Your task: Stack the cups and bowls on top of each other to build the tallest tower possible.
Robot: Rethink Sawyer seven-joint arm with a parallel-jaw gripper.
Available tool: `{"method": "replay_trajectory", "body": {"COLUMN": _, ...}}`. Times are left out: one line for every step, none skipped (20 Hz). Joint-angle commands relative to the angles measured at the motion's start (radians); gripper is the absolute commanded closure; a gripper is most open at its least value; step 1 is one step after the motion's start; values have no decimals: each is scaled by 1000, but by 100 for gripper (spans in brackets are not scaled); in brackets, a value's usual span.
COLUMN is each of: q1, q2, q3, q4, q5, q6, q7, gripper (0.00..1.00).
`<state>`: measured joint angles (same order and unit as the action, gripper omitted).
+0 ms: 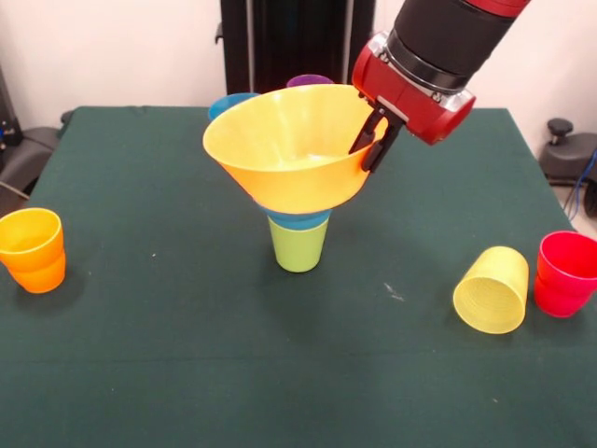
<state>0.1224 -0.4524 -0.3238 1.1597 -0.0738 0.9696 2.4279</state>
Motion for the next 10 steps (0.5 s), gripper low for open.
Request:
{"method": "replay_trajectory", "body": {"q1": -19, "q2": 30, "q3": 51, "q4": 86, "q5": -28, "q6": -43, "q7": 50, "gripper": 100}}
{"method": "replay_trajectory", "body": {"q1": -18, "q2": 31, "q3": 51, "q4": 86, "q5": -29, "q6": -43, "q7": 50, "gripper": 100}}
{"method": "replay_trajectory", "body": {"q1": -18, "q2": 32, "q3": 50, "q4": 85, "q5": -29, "q6": -44, "q7": 50, "gripper": 100}}
{"method": "replay_trajectory", "body": {"q1": -18, "q2": 34, "q3": 50, "q4": 85, "q5": -31, "q6": -46, "q7": 50, "gripper": 100}}
{"method": "replay_trajectory", "body": {"q1": -19, "q2": 36, "q3": 49, "q4": 83, "q5": -32, "q6": -47, "q7": 49, "gripper": 100}}
{"method": "replay_trajectory", "body": {"q1": -19, "q2": 38, "q3": 49, "q4": 82, "q5": -33, "q6": -48, "q7": 49, "gripper": 100}}
{"method": "replay_trajectory", "body": {"q1": -19, "q2": 39, "q3": 49, "q4": 83, "q5": -33, "q6": -49, "q7": 49, "gripper": 100}}
{"method": "replay_trajectory", "body": {"q1": -19, "q2": 39, "q3": 49, "q4": 83, "q5": -33, "q6": -50, "q7": 49, "gripper": 100}}
{"method": "replay_trajectory", "body": {"q1": -17, "q2": 39, "q3": 48, "q4": 84, "q5": -33, "q6": -51, "q7": 51, "gripper": 100}}
{"method": "replay_trajectory", "body": {"q1": -15, "q2": 40, "q3": 48, "q4": 83, "q5": -33, "q6": -51, "q7": 53, "gripper": 100}}
